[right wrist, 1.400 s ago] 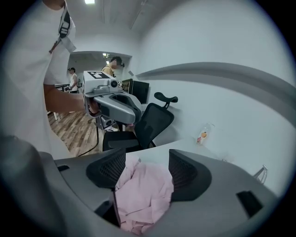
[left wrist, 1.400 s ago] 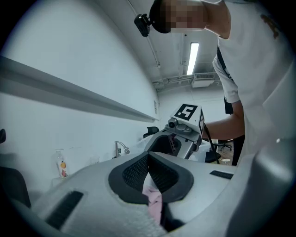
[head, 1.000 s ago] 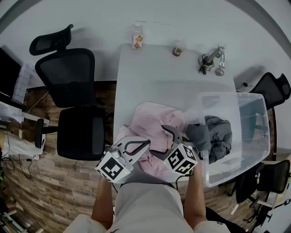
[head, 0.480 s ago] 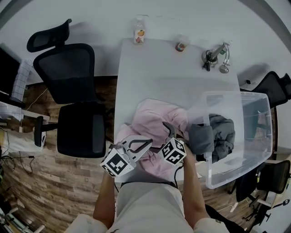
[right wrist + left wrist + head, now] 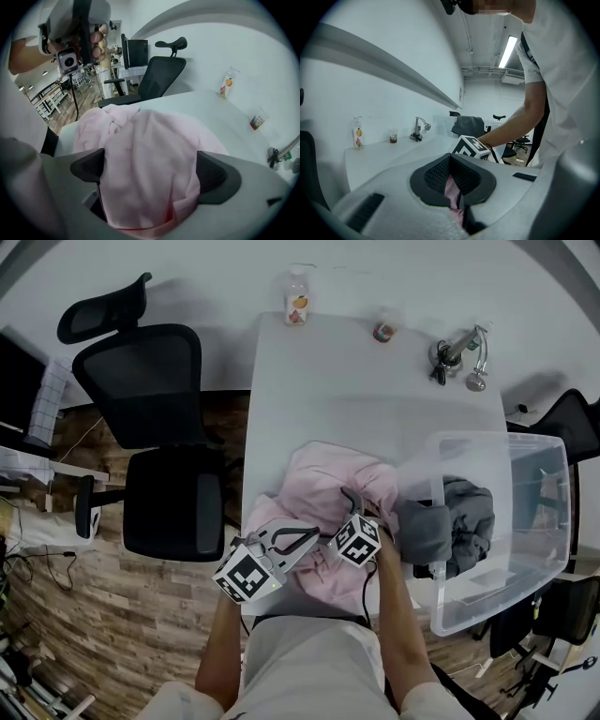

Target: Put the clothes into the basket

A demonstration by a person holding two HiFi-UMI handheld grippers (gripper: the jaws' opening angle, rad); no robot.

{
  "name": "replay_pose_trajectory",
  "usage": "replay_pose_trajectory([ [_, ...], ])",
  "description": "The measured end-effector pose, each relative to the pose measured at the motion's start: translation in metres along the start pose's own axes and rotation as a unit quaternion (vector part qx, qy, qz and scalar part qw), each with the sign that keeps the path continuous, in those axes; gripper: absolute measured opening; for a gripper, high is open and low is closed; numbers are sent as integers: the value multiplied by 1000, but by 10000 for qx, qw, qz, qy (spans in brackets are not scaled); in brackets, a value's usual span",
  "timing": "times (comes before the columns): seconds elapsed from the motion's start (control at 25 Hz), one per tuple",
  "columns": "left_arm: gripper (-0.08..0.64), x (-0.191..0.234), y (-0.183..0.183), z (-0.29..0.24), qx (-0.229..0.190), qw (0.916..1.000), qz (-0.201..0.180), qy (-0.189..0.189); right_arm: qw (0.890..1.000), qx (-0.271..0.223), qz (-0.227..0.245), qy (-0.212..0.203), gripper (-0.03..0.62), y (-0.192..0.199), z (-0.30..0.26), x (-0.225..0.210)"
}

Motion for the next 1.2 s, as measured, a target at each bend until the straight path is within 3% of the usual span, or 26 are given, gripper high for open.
replay_pose_trajectory([
  [0.36,3,6,14,1,159,9997,175,-70,9995,161,-54,-278,577,12,-28,4],
  [0.64,2,7,12,-1,64,9998,178,-63,9995,121,-153,-262,560,14,-33,7],
  [0.84,2,6,12,0,32,9998,198,-81,9991,191,-299,-213,439,10,-29,7],
  [1.0,2,5,11,2,16,9997,200,-106,9975,37,-709,-51,229,5,-20,1],
  [1.08,3,4,9,3,21,9998,187,-119,9961,-8,-878,-26,155,3,-16,-1],
  [1.2,2,3,6,6,15,9998,144,-144,9936,-175,-1111,-48,112,0,-9,-3],
])
Point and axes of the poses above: the fingertips, and each gripper's own axes: z backward along the fingers, x to its left, y out of its underside, the point moved 1 cm from there along z, backward along the fingers, and after that the axes turned 6 degrees about z, right-handed, at the moved point
